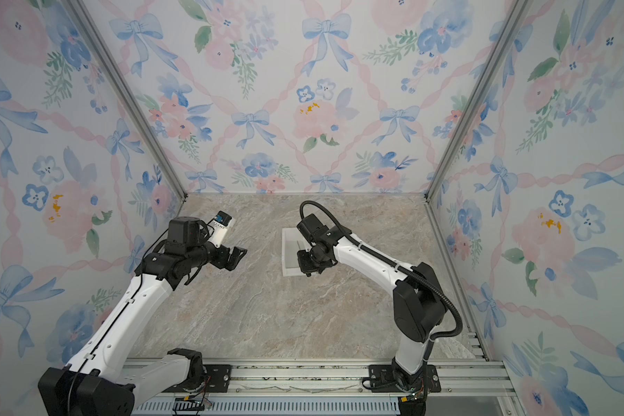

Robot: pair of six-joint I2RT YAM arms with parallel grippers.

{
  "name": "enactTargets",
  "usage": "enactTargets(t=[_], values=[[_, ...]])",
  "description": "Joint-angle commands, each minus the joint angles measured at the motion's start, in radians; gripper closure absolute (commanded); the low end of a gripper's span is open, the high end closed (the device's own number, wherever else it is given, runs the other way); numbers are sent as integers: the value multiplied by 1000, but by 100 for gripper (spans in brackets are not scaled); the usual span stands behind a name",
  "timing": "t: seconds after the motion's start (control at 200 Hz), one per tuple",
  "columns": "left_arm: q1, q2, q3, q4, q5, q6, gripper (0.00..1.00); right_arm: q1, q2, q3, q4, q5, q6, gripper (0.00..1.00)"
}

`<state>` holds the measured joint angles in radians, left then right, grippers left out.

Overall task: Put the screwdriver in the bin
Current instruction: Place the screwdriver into the bin.

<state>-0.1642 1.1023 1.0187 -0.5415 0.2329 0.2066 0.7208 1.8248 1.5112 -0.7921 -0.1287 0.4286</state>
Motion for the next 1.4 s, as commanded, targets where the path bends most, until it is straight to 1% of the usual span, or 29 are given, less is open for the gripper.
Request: enactTargets(t=[0.0, 0.41, 0.605, 1.035, 1.245, 1.395], values=[[-7, -19, 2, -13, 4, 15, 2, -10, 66, 71, 6, -11, -19, 82], [-7, -14, 16, -13, 13, 10, 2, -24, 234, 211, 30, 23, -14, 82], [-7, -12, 15, -12, 19, 10, 2, -26, 308, 292, 2, 55, -27, 81], [-7, -10, 8, -14, 16, 10, 2, -25, 410, 363, 17, 97, -38, 79], [-7, -12, 3, -13, 16, 11, 2, -25, 444, 399, 3, 104, -47, 74], [-7, -13, 4, -12, 17, 10, 2, -25, 444, 392, 4, 111, -45, 70]])
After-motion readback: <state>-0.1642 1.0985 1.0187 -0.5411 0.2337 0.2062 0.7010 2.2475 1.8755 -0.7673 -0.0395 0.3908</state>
